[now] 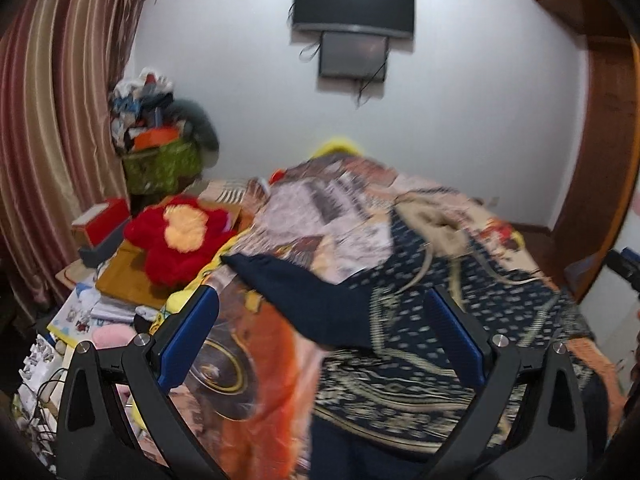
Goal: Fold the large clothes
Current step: 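Grasp the navy hoodie sleeve cuff with the left gripper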
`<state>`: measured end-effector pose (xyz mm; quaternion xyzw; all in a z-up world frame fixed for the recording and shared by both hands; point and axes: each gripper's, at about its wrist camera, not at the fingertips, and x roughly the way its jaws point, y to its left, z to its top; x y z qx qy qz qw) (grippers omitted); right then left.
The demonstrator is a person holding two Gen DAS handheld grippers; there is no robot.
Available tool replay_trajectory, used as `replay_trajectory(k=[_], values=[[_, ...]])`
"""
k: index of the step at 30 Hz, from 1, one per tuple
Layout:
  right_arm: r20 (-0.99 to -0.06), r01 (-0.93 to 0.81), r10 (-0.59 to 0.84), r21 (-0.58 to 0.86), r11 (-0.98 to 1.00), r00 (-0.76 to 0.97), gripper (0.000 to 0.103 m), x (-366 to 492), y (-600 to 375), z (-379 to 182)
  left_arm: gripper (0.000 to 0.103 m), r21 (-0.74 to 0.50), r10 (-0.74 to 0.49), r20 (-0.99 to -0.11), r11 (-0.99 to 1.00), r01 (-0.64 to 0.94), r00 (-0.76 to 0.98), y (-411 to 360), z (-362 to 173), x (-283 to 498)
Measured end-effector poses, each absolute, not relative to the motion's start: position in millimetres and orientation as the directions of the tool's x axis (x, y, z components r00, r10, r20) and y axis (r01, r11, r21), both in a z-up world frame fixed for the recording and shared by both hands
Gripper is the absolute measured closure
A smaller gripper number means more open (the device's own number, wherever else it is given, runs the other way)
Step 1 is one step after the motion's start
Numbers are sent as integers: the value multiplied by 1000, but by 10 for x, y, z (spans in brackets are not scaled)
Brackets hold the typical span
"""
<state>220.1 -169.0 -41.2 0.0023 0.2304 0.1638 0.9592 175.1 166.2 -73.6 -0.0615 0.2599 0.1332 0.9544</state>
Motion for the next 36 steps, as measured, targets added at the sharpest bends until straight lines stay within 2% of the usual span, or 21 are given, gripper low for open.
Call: replay_trajectory(k=[9,14,17,20,22,24,28,30,31,33,36], values=[[-589,-405,341,25,914,733,0,3220,-1253,-781,0,-67,251,-684,914,-401,685,2532,-1313,2637],[-661,-443,328,-8,897,675,0,3654,-1011,-1042,0,-77,225,-775,894,-441,591,2836,-1715,3107],[-701,-443,311,-8,896,642,1,3906,-927,-1219,9,-113,191,-808,878,-465,557,3006,-1890,3326],[-735,-438,313,24,899,601,3,4128,-907,-1396,10,-183,138,-829,848,-498,541,3188,-2046,3508],[-755,-429,308,39,902,579,5,4252,-908,-1506,16,-222,106,-844,824,-521,526,3314,-2145,3619],[-769,-428,312,56,902,558,8,4357,-907,-1609,30,-259,72,-857,795,-548,510,3420,-2236,3722],[-782,-430,318,70,900,537,10,4481,-910,-1760,44,-346,11,-859,725,-596,512,3646,-2411,3879],[-784,-437,326,78,896,528,10,4516,-914,-1800,66,-374,-13,-862,691,-619,507,3747,-2487,3937],[-785,-444,337,89,892,520,10,4528,-916,-1817,71,-364,0,-869,677,-639,495,3792,-2516,3964],[-785,-452,350,100,886,512,10,4534,-924,-1831,89,-345,20,-876,672,-655,482,3831,-2530,4007],[-783,-459,354,99,883,511,10,4523,-929,-1831,92,-321,40,-879,688,-650,476,3819,-2480,4045]])
